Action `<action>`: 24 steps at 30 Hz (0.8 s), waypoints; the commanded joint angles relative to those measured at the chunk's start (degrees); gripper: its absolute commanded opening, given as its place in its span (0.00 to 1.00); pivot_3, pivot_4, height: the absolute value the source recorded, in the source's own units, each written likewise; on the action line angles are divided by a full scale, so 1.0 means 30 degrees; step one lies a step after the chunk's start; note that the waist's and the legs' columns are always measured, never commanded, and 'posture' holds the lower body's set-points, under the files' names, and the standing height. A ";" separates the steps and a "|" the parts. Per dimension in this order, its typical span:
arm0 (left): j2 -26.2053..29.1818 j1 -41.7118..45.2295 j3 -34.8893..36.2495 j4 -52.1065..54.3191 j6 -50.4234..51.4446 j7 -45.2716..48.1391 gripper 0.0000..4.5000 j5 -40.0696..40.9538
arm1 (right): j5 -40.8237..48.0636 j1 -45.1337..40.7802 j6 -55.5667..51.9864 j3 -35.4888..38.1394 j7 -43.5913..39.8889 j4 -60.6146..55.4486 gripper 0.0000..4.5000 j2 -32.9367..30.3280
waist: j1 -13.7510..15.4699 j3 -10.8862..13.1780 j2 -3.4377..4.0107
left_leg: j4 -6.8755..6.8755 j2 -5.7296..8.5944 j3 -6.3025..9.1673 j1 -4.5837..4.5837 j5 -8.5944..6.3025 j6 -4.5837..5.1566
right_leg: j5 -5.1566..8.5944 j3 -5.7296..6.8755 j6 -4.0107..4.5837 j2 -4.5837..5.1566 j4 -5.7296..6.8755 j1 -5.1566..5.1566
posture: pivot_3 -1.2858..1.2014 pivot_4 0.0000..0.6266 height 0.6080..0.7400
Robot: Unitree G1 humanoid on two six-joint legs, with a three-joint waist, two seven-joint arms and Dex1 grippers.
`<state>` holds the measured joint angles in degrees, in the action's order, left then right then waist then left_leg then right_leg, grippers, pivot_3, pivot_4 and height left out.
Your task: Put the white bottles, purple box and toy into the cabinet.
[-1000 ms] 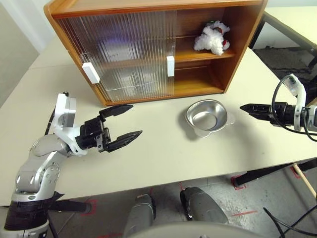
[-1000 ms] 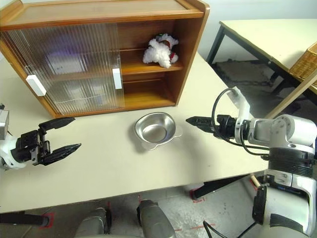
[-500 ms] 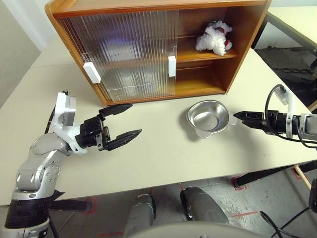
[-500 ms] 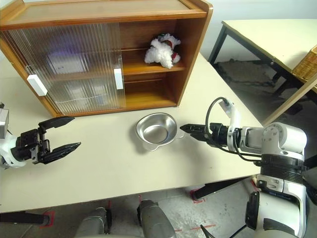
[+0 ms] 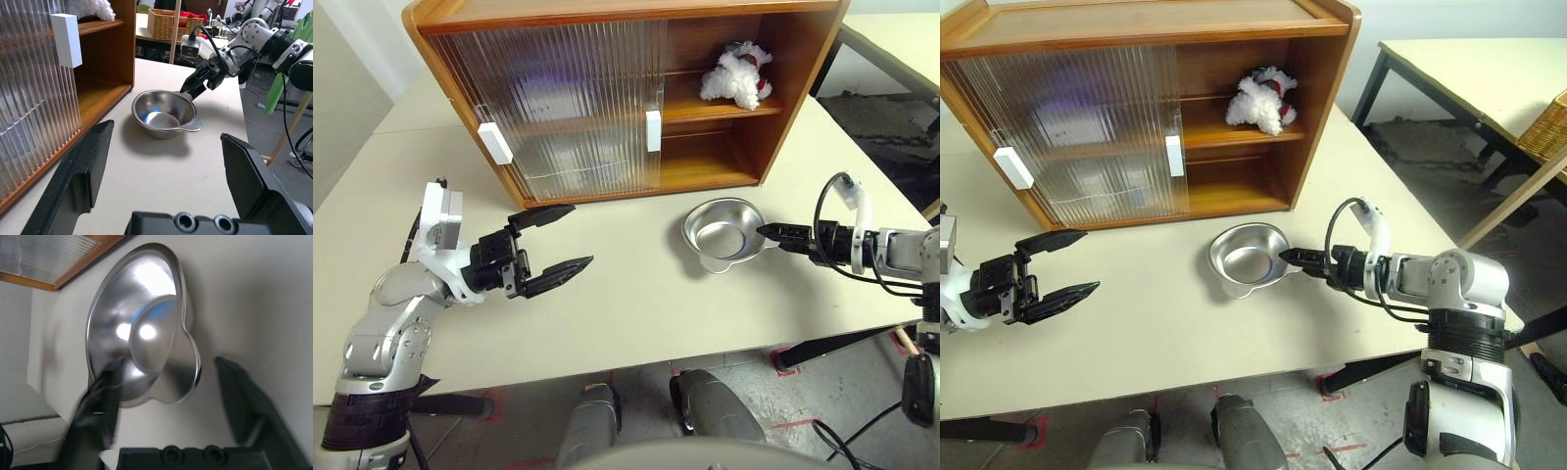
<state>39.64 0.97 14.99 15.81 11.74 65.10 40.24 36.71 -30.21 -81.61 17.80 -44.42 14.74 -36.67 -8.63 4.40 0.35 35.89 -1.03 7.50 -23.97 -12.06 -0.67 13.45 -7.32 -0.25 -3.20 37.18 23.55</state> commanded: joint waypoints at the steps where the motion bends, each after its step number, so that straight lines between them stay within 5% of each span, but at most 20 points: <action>1: 0.0171 0.0032 0.0118 -0.0076 -0.0168 0.0021 1.00 -0.0290 | 0.0496 0.0231 -0.0041 -0.0007 -0.0194 -0.0157 0.53 -0.0167 | -0.0001 -0.0002 -0.0002 | 0.0001 0.0000 -0.0001 0.0000 0.0000 0.0001 | -0.0002 -0.0001 -0.0002 0.0000 0.0000 -0.0002 | 0.43 0.16 1.00; 6: 0.0186 0.0142 0.0091 -0.0174 -0.0178 0.0050 1.00 -0.0285 | 0.1052 0.0466 -0.0484 0.0055 -0.0499 -0.0523 0.11 -0.0684 | -0.0007 -0.0009 -0.0001 | 0.0007 0.0004 -0.0004 0.0001 0.0001 0.0001 | -0.0004 0.0000 -0.0006 0.0000 0.0000 -0.0008 | 0.42 0.16 1.00; 8: 0.0188 0.0172 0.0100 -0.0207 -0.0183 0.0049 1.00 -0.0286 | 0.1298 0.0619 -0.0578 0.0014 -0.0633 -0.0695 0.02 -0.0912 | -0.0007 -0.0028 -0.0024 | 0.0007 0.0009 -0.0005 0.0020 0.0002 0.0002 | -0.0003 0.0003 -0.0006 -0.0007 -0.0001 -0.0031 | 0.42 0.16 1.00; 16: 0.0205 0.0328 0.0086 -0.0394 -0.0213 0.0091 1.00 -0.0306 | 0.2720 0.0277 -0.1742 0.1175 -0.0643 -0.0568 0.00 -0.0761 | 0.0113 -0.0032 -0.0029 | 0.0054 0.0054 0.0037 0.0028 0.0004 0.0006 | 0.0009 -0.0004 -0.0029 0.0021 -0.0002 -0.0086 | 0.42 0.16 1.00; 24: 0.0150 0.0538 -0.0072 -0.0513 -0.0291 0.0076 1.00 -0.0412 | 0.3230 -0.1461 -0.1497 0.5278 0.2587 0.0543 0.00 0.3117 | -0.0060 -0.0032 -0.0027 | 0.0031 0.0023 0.0037 0.0024 0.0003 0.0010 | -0.0007 0.0001 -0.0002 0.0008 0.0004 -0.0040 | 0.43 0.16 1.00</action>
<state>39.73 2.49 14.99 14.79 11.22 65.12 40.04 45.36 -33.59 -86.44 30.67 -39.35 15.94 -28.65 -8.81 4.30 0.27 35.96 -0.98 7.61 -23.89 -12.05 -0.64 13.43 -7.32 -0.25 -3.17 37.20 23.44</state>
